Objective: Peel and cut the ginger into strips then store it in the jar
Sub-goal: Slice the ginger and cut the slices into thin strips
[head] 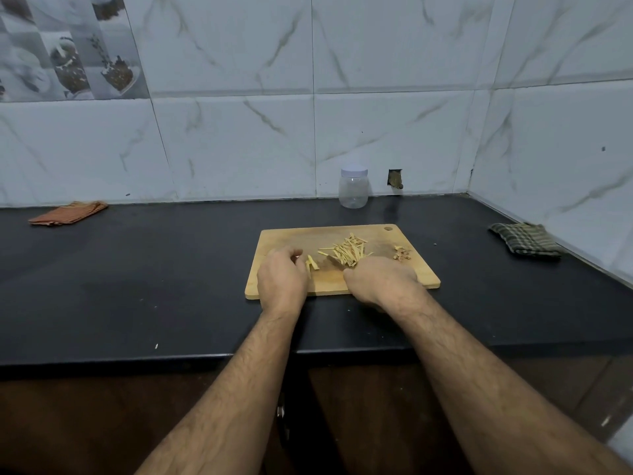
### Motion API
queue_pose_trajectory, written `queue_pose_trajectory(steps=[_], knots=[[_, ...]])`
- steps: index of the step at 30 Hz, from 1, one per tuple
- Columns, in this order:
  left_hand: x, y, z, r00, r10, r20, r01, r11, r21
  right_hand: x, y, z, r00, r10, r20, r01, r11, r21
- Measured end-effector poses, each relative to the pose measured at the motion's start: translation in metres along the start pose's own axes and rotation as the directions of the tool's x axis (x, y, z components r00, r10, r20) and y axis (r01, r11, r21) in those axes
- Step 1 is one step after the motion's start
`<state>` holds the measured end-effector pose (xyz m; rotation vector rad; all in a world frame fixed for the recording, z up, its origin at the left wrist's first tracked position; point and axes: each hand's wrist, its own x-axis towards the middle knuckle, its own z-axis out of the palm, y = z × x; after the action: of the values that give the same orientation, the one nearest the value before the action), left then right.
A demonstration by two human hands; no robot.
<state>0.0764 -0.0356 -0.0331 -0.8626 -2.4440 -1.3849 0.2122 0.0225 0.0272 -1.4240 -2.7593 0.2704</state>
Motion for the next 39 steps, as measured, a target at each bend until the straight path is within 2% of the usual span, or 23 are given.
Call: queue_pose_trajectory(steps=[5, 9, 12, 17, 20, 26, 34, 39], knots=[[-0.002, -0.001, -0.004, 0.995, 0.053, 0.084, -0.06, 0.995, 0.085, 0.005, -0.004, 0.004, 0.999, 0.031, -0.01, -0.031, 0.999, -0.018], [-0.004, 0.002, -0.005, 0.982, 0.087, 0.165, -0.122, 0.969, 0.216, 0.009, -0.004, 0.007, 0.998, 0.032, -0.047, -0.031, 0.999, 0.016], [0.0, 0.007, -0.007, 0.983, 0.051, 0.175, -0.1, 0.954, 0.282, 0.011, -0.004, 0.016, 0.998, 0.004, -0.066, 0.0, 0.998, 0.069], [0.012, 0.011, -0.008, 0.983, -0.035, 0.178, -0.02, 0.954, 0.299, 0.012, 0.001, 0.022, 0.996, 0.016, -0.087, -0.003, 0.99, 0.142], [0.013, 0.016, -0.003, 0.982, -0.01, 0.187, -0.046, 0.955, 0.292, 0.009, 0.003, 0.025, 0.992, 0.013, -0.127, 0.01, 0.984, 0.179], [0.015, 0.025, 0.009, 0.972, -0.022, 0.236, -0.078, 0.911, 0.405, 0.008, 0.005, 0.032, 0.981, 0.018, -0.193, 0.027, 0.973, 0.23], [0.016, 0.033, 0.006, 0.971, -0.062, 0.232, -0.041, 0.908, 0.417, 0.005, 0.006, 0.035, 0.976, 0.03, -0.217, 0.024, 0.97, 0.241], [0.02, 0.038, 0.0, 0.916, -0.196, 0.35, 0.092, 0.952, 0.293, 0.006, 0.007, 0.028, 0.993, 0.037, -0.112, -0.007, 0.967, 0.256]])
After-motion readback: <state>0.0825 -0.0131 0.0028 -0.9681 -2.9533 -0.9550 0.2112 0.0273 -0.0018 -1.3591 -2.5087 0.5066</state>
